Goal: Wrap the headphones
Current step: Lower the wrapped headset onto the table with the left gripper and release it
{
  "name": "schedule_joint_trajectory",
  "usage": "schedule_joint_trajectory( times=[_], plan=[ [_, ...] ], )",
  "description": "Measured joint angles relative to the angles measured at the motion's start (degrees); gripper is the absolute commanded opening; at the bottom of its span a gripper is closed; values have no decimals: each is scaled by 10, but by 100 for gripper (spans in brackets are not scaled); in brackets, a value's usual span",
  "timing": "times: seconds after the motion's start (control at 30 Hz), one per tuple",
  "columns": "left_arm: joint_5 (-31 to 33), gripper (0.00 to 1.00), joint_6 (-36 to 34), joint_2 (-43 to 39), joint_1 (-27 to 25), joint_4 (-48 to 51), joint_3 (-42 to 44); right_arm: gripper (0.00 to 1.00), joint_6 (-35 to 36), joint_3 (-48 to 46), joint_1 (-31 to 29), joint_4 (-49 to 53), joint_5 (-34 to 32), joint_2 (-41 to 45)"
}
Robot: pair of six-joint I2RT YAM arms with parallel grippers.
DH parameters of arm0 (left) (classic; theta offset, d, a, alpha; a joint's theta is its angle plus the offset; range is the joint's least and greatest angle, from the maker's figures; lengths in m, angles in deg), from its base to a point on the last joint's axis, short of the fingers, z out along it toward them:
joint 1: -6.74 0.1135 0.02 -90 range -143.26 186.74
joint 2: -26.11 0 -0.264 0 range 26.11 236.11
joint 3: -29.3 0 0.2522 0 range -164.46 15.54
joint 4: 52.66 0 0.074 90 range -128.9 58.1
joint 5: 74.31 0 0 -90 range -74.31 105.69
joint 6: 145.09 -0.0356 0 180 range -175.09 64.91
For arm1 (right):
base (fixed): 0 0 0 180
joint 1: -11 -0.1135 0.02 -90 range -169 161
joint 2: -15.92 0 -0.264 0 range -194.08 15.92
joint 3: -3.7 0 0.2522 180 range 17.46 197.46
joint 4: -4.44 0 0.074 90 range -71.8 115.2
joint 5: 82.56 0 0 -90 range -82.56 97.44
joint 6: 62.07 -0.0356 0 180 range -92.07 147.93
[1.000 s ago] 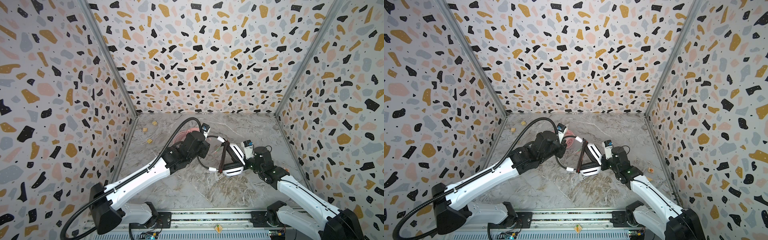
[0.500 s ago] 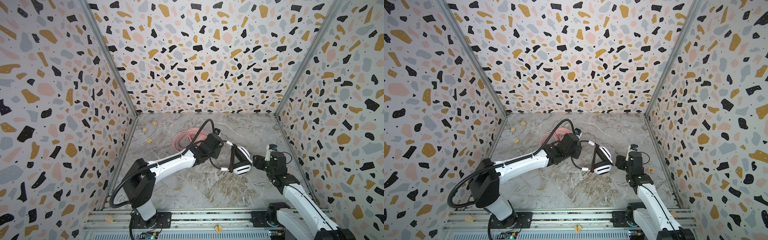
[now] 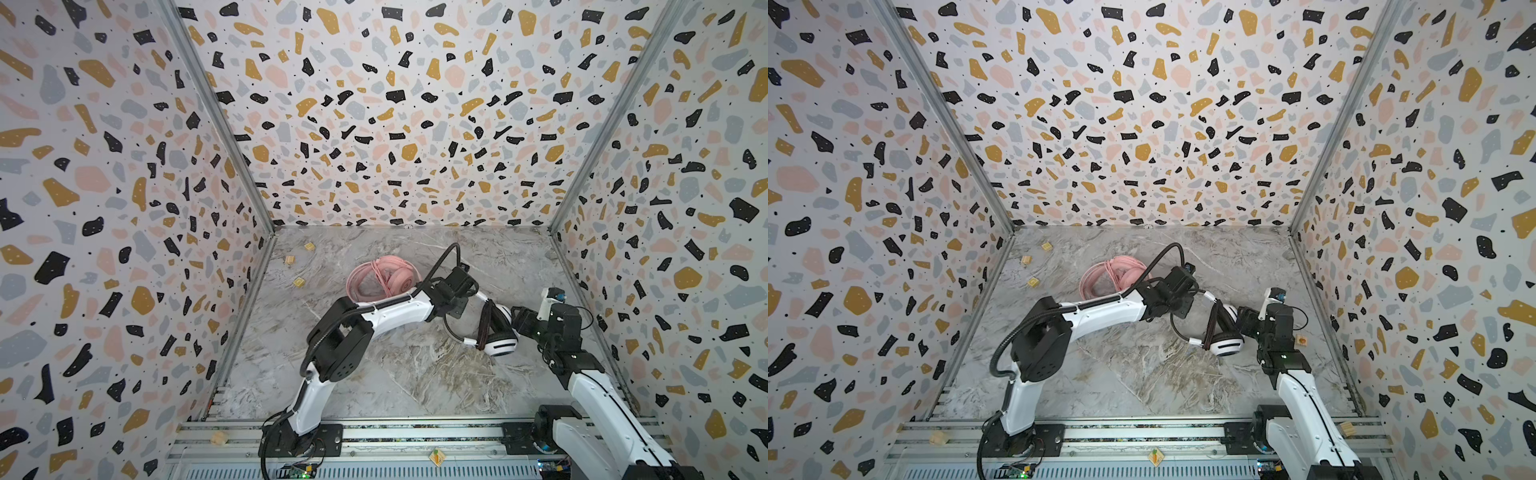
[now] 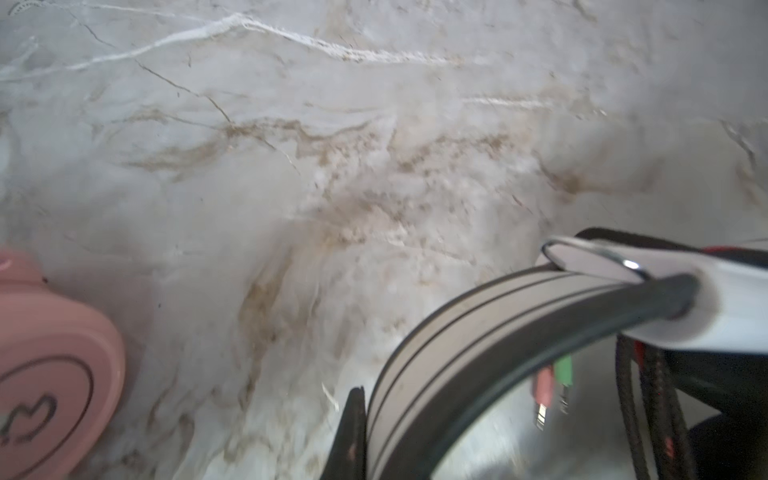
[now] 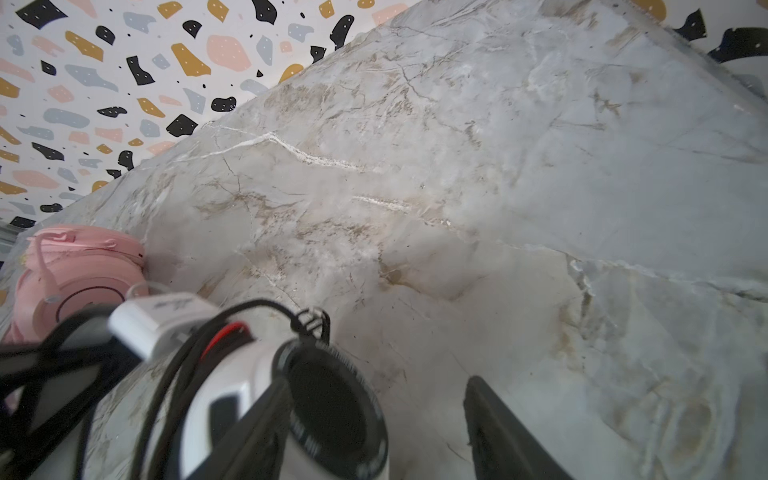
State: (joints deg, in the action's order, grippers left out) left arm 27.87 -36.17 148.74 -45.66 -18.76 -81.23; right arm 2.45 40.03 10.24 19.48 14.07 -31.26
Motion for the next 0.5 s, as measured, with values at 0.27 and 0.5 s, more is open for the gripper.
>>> schedule_joint_trajectory(
  times=[0.27, 0.5],
  plan=[
    [9, 0, 38, 105, 55, 7, -108, 68, 3, -1, -1, 22, 30, 20],
    [29, 27, 48, 154, 57, 18, -188, 68, 3, -1, -1, 23, 41, 23]
  ],
)
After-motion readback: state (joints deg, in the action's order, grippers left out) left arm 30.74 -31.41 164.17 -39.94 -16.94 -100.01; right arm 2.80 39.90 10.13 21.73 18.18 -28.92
